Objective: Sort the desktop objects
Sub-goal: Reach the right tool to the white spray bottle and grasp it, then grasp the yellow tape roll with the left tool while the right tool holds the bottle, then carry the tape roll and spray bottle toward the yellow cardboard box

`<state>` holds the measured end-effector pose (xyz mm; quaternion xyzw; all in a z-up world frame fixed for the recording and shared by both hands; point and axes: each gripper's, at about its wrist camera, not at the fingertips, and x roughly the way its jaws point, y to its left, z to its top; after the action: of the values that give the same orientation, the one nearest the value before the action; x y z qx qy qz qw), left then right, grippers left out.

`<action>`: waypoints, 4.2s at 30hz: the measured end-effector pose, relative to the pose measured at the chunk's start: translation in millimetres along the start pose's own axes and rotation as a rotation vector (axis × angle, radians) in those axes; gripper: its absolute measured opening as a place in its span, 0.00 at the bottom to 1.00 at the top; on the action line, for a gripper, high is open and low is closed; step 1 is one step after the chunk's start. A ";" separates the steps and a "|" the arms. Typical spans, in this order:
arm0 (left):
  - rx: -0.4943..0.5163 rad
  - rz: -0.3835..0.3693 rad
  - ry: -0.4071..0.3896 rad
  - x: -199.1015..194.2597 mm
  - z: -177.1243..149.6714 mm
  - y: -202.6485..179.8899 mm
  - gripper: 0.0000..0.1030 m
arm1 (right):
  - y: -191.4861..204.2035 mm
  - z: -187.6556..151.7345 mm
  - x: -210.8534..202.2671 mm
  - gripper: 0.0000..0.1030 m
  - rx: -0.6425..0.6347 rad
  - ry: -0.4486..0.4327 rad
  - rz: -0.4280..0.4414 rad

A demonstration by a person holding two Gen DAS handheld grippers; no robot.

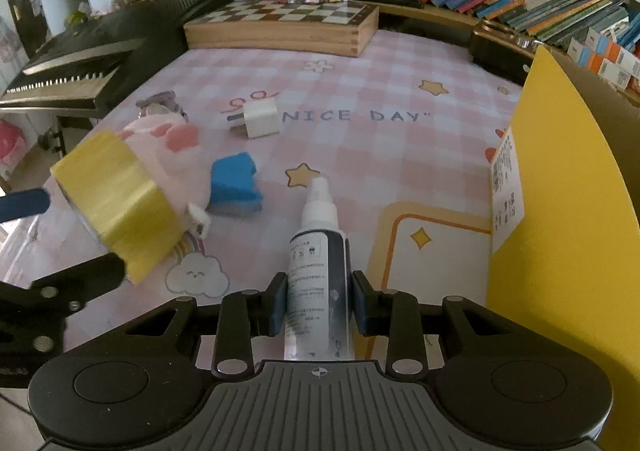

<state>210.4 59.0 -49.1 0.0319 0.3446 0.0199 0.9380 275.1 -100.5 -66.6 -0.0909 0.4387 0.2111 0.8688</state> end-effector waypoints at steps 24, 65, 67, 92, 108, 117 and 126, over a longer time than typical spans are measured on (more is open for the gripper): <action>0.068 0.011 0.028 15.1 6.1 -5.7 0.86 | 2.4 7.4 -3.8 0.32 0.003 -0.019 0.021; -0.028 -0.164 -0.079 -141.5 -27.9 -0.4 0.86 | 35.4 -60.0 -136.7 0.32 0.155 -0.160 0.032; -0.021 -0.172 -0.083 -151.0 -34.1 -2.2 0.86 | 40.8 -66.8 -142.5 0.32 0.160 -0.161 0.030; 0.115 -0.339 -0.052 -214.2 -95.7 -45.8 0.86 | 59.9 -174.1 -206.4 0.32 0.337 -0.131 -0.073; 0.225 -0.481 -0.044 -219.2 -100.0 -89.5 0.86 | 33.1 -215.3 -233.0 0.32 0.477 -0.130 -0.184; 0.262 -0.526 -0.050 -217.2 -96.0 -108.1 0.86 | 18.5 -225.5 -241.5 0.32 0.521 -0.138 -0.226; 0.287 -0.550 -0.046 -212.4 -90.3 -124.1 0.86 | 3.6 -228.1 -244.5 0.32 0.542 -0.145 -0.240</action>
<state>-8.0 -73.2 10.1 0.0701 0.3182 -0.2842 0.9017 -20.3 -245.7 -7.2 0.1083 0.4021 -0.0117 0.9091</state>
